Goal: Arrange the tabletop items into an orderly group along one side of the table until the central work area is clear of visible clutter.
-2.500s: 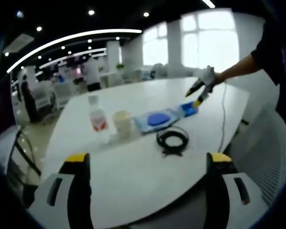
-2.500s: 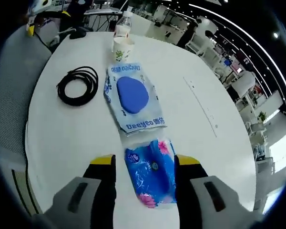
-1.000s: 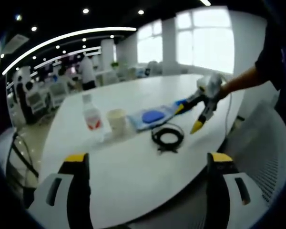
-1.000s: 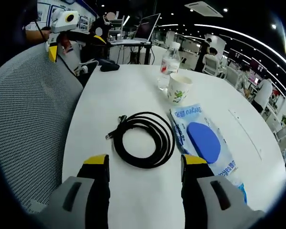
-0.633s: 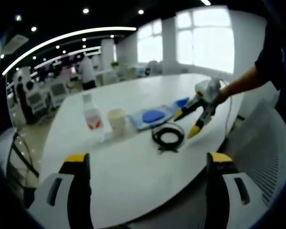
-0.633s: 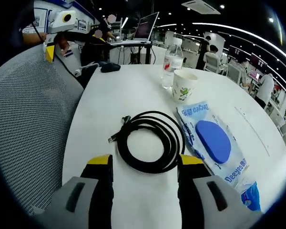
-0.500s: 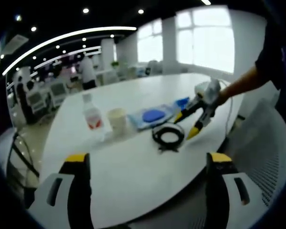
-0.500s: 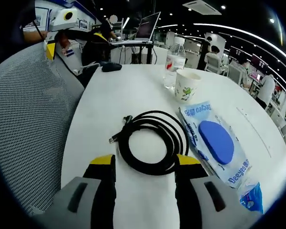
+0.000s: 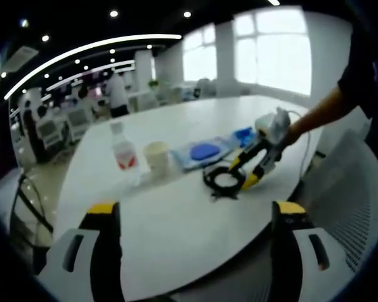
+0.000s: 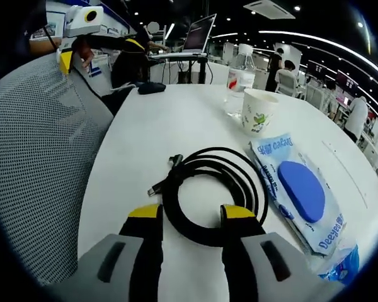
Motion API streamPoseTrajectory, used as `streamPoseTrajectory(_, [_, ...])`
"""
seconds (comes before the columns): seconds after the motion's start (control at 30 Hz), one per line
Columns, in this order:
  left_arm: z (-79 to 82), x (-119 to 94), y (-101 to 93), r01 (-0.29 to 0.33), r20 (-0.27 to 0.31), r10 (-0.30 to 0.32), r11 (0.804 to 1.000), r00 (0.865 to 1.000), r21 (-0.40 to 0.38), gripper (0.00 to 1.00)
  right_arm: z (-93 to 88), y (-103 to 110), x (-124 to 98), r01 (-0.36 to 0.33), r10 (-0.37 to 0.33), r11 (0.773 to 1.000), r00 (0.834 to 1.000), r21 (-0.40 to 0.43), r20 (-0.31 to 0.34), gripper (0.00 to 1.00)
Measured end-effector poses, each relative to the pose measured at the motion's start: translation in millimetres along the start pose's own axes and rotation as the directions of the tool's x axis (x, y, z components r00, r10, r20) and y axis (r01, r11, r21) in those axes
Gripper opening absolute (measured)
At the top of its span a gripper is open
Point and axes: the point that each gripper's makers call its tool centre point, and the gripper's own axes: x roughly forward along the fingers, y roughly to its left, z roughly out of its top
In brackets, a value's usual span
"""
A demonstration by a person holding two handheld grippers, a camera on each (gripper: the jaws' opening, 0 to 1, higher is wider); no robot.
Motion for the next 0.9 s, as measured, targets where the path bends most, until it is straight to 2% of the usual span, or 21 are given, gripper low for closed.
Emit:
streamPoseTrajectory(0.13, [0.0,0,0.3,-0.002,-0.002,0.002,1.000,1.000,-0.001,0.96,0.3,3,6,-0.008,0.008,1.000,1.000,0.029,-0.002,0.30])
streamPoseTrajectory(0.33, [-0.5,0,1.1,-0.008,-0.003,0.008,1.000,1.000,-0.001,0.96,2.9,3,14,0.017,-0.019,0.997,1.000,0.079,0.021,0.23])
streamPoseTrajectory(0.47, [-1.0,0,0.9,-0.005,-0.005,0.005,1.000,1.000,-0.002,0.96,7.8,3,18,0.029,-0.031,0.998,0.999,0.055,0.030,0.20])
streamPoseTrajectory(0.77, [-2.0,0,1.7,-0.005,-0.008,0.005,1.000,1.000,-0.005,0.96,12.0,3,24,0.038,-0.042,0.997,0.998,0.073,0.048,0.14])
streamPoseTrajectory(0.9, [-2.2,0,2.2,-0.006,-0.009,0.005,1.000,1.000,-0.007,0.95,14.5,4,26,0.050,-0.055,0.996,0.997,0.075,0.060,0.09])
